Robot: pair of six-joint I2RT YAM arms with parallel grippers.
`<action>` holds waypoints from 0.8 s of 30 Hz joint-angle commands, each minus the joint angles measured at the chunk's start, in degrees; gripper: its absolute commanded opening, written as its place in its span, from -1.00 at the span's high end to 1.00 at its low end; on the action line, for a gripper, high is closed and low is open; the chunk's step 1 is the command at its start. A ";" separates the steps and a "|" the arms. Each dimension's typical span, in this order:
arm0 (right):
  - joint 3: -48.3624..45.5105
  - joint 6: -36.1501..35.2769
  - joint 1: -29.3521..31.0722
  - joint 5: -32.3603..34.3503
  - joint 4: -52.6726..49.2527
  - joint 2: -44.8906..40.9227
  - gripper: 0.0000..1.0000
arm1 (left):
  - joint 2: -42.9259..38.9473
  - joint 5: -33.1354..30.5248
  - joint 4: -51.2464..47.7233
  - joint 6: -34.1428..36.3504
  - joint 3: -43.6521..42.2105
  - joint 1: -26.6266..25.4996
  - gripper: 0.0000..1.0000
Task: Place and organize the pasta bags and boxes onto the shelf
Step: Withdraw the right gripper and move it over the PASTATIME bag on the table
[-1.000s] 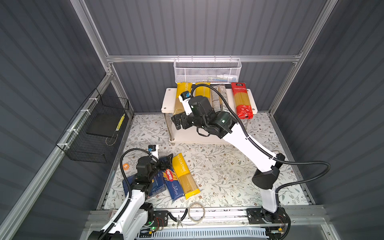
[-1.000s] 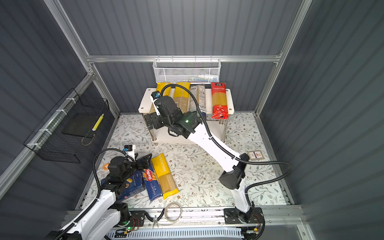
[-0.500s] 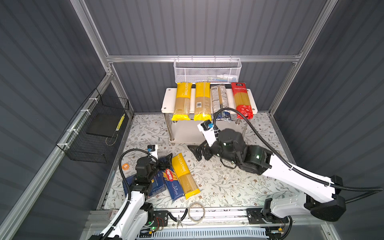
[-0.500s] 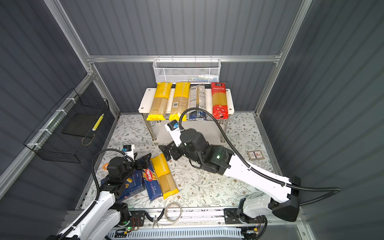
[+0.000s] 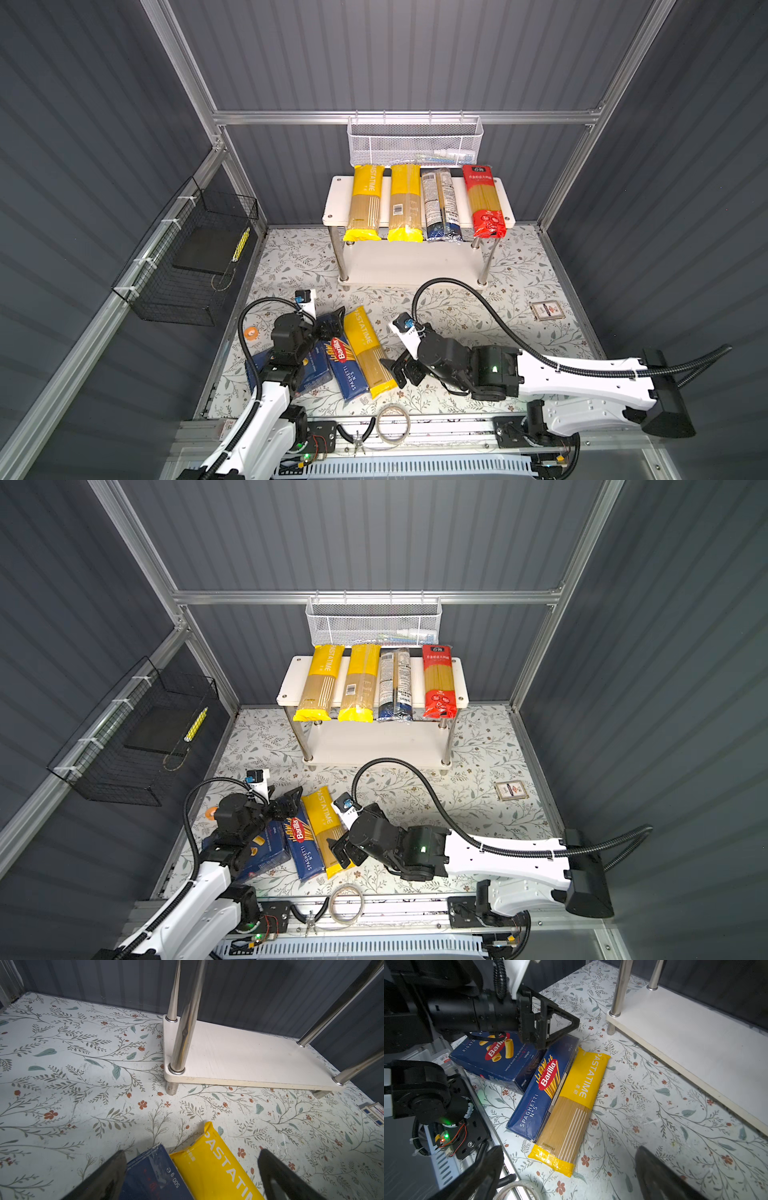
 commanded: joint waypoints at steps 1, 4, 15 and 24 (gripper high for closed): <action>0.94 2.22 -0.13 2.25 0.85 2.57 -0.98 | -0.36 0.08 -0.22 0.44 0.88 -0.22 -0.99; 0.26 2.82 -0.74 0.10 2.41 4.60 -0.98 | -0.14 -0.28 -0.31 0.30 0.97 -0.25 -0.99; 3.44 10.43 -4.36 -5.28 -3.29 11.97 -0.98 | 0.46 -0.71 -0.22 0.48 1.29 -0.27 -0.99; 6.23 10.16 -4.77 -6.30 -5.93 17.03 -0.98 | -0.32 4.68 -0.42 -3.18 0.48 -0.28 -0.99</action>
